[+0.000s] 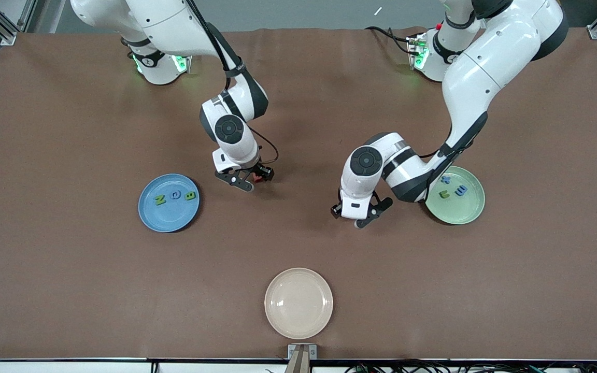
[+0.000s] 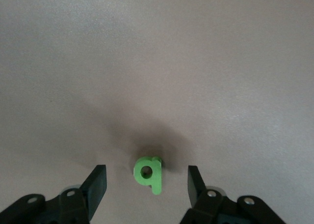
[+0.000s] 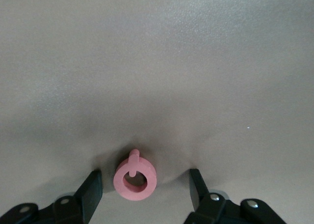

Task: Sort uppercase to blue plate, lowercase to green plate
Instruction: 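Grasp the green a with the left gripper while the right gripper grasps the O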

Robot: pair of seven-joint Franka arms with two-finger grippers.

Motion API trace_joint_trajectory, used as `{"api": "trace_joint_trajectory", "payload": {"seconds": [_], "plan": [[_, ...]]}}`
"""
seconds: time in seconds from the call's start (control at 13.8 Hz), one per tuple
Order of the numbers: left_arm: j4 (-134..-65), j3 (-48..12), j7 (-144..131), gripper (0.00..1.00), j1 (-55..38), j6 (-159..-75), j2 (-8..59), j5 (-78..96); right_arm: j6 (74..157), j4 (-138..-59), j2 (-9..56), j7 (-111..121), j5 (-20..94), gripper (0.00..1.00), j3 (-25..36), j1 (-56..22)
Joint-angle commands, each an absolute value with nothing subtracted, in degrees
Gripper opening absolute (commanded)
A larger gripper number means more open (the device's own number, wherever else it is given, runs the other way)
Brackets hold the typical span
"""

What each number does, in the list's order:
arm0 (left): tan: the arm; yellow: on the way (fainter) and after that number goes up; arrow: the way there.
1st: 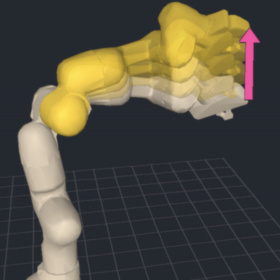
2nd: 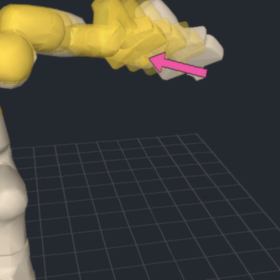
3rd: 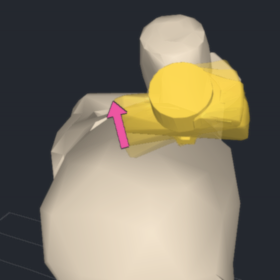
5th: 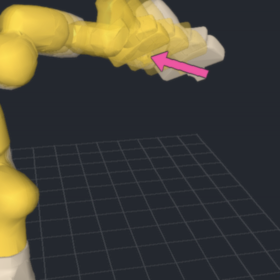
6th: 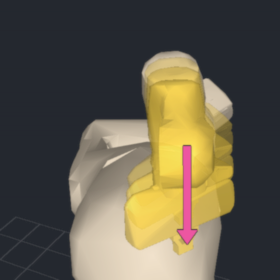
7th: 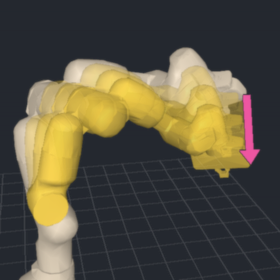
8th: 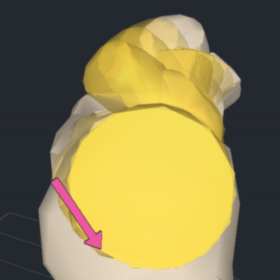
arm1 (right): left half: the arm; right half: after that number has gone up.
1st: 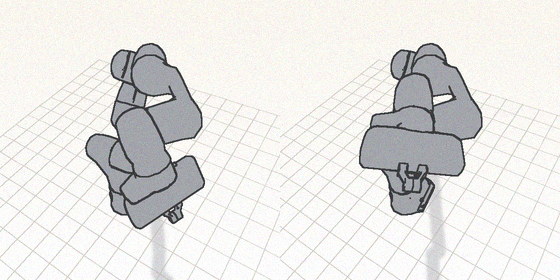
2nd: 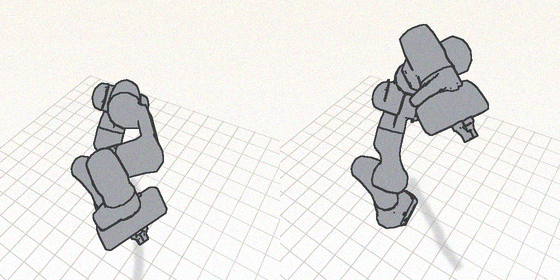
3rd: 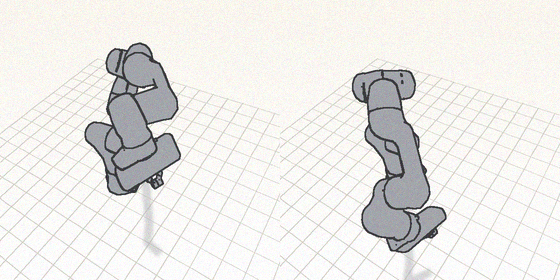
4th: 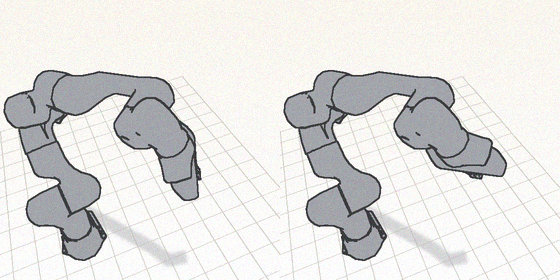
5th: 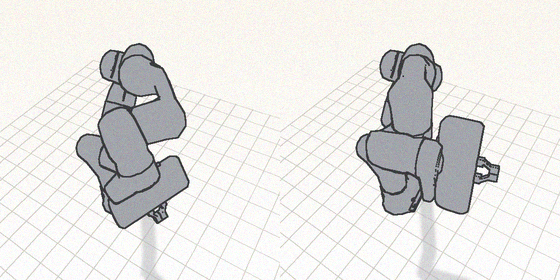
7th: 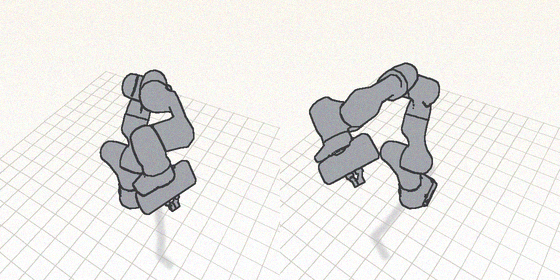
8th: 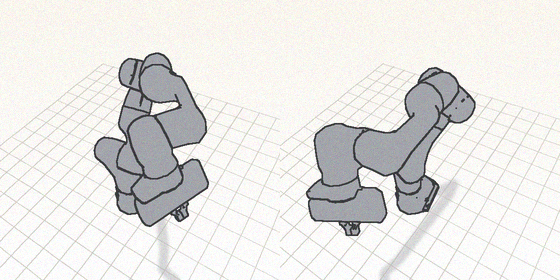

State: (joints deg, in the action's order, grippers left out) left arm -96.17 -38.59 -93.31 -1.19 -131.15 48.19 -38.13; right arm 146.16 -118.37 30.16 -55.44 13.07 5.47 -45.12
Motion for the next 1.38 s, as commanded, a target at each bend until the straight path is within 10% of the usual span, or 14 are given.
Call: {"api": "trace_joint_trajectory", "payload": {"seconds": [0.0,0.51,0.94,1.31], "plan": [[-95.3,-38.0,-93.5,0.69,-1.9,-131.4,49.0,-37.5,147.0,-119.1,30.1,-56.2,12.1,0.74,6.3,-46.0],[-95.2,-38.0,-93.5,0.48,-2.5,-131.4,49.7,-37.7,146.3,-118.9,30.0,-56.2,12.1,0.04,6.3,-45.7],[-95.2,-38.0,-92.5,0.13,-2.2,-131.4,49.7,-37.8,133.0,-113.7,27.0,-49.9,11.6,0.0,12.7,-45.0],[-96.2,-38.7,-92.4,0.06,0.3,-129.9,45.5,-37.4,122.4,-108.9,26.1,-37.0,11.6,0.0,22.2,-45.0]]}}
